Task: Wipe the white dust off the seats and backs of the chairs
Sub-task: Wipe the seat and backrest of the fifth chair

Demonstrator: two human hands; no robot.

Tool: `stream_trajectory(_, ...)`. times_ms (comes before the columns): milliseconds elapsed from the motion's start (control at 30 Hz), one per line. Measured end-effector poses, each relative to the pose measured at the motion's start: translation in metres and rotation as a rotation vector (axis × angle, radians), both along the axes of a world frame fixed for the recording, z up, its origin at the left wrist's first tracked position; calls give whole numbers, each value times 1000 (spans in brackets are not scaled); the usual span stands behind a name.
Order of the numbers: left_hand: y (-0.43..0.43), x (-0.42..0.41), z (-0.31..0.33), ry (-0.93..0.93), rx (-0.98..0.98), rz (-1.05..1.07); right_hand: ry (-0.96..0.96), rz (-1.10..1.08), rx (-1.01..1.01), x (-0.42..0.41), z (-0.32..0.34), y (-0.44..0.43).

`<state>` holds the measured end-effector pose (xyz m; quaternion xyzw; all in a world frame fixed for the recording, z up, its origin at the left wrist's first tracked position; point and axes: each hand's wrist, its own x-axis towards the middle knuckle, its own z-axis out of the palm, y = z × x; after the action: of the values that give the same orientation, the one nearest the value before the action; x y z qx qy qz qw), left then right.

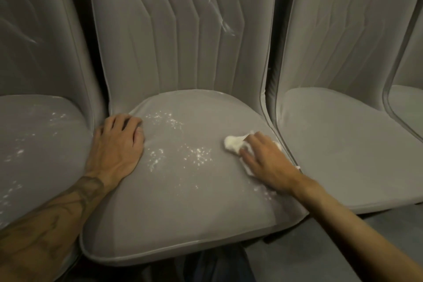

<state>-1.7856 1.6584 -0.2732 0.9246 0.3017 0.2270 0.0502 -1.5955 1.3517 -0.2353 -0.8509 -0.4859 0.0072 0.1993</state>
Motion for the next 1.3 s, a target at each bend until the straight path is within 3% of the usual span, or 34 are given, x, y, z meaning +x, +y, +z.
stream_trajectory(167,-1,0,3,23,-23,8,-7,-366,46,11,-3,-9)
stream_trajectory(367,-1,-2,3,14,-13,-5,-47,-5,24,-33,-13,16)
stream_trajectory(467,1,-1,0,-6,8,-4,-75,-138,-45,7,-3,1)
stream_trajectory(600,2,0,-2,-11,14,-3,-68,-358,16,10,1,-18)
stream_trajectory(667,2,0,-3,-5,16,2,-129,-281,65,-19,-5,-11)
stream_trajectory(800,4,-1,-4,-5,22,0,-48,-5,17,-39,-10,5)
stream_trajectory(867,4,-1,-4,-10,32,-9,-79,-13,6,-21,-5,-5)
stream_trajectory(967,2,-1,-2,-6,33,-6,-42,-212,14,3,-4,-35)
stream_trajectory(1067,0,0,1,8,22,6,-91,-393,87,-23,-11,-38)
stream_trajectory(1167,-1,-1,2,25,8,6,-243,-194,200,-80,-19,-4)
stream_trajectory(1300,0,-2,2,-6,7,-5,-157,-117,179,-91,-19,20)
